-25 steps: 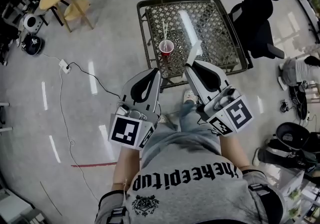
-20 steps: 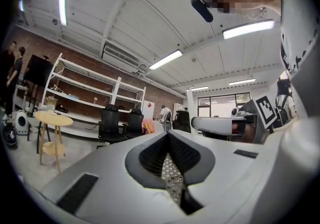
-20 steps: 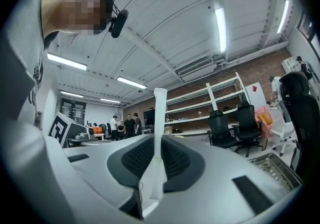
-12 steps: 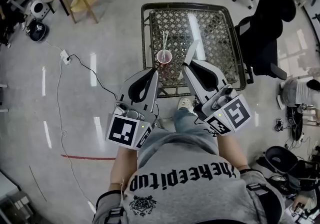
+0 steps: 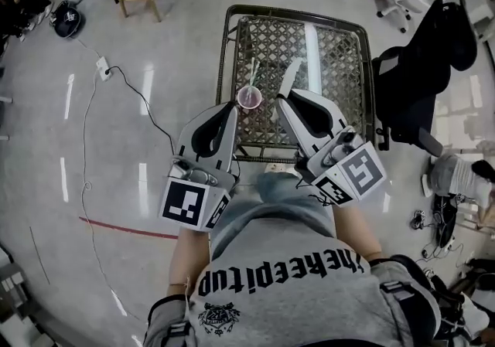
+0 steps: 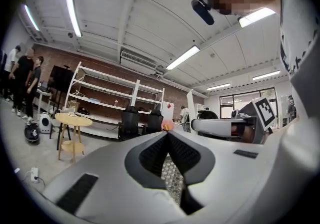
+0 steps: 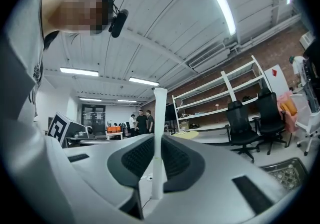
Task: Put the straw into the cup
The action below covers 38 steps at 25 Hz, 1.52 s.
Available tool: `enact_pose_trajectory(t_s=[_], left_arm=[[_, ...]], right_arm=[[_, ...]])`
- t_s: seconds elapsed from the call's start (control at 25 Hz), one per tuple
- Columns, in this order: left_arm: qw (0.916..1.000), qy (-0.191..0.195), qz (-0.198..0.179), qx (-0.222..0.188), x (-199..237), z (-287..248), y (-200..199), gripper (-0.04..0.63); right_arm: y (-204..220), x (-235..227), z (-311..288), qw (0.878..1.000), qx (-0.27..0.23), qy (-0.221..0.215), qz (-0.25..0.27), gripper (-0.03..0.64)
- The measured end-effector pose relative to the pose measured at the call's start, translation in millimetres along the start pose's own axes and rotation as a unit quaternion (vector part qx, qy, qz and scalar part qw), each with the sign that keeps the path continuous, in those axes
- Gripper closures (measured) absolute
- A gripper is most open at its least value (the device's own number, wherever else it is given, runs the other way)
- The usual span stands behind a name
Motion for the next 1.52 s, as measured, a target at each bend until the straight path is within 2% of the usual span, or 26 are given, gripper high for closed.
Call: enact_pose_trajectory(t_s=[0.36,0.84,1.24,1.52], left_arm=[[0.9974,-0.072,0.007,-0.004,0,-22,6,0.574],[0.9876,-0.157,0.005,-0.004,-10,-26,7,0.574],[0.9836,-0.179,0.01,-0.015,-13,-22,4,0.574],[0.983,-0.183,0.012,-0.001,-2,-21,13,0.574]], right_arm=[[4,-35,-16,0.998,0.019,-0.067,-0.006,0.548],[17,-56,-32,0.988,0.035,-0.147,-0.023,0.548],[36,-64,-46,0.986,0.044,-0.156,-0.036,0.548],[58,-68,-66,0.987,0.057,-0.147,-0.042,0.548]])
Point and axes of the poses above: the fingertips, and each gripper's own axes: z backward along the fingers, x to its left, y out of its underside, the point moved 4 cm from there along z, backward along the fingers
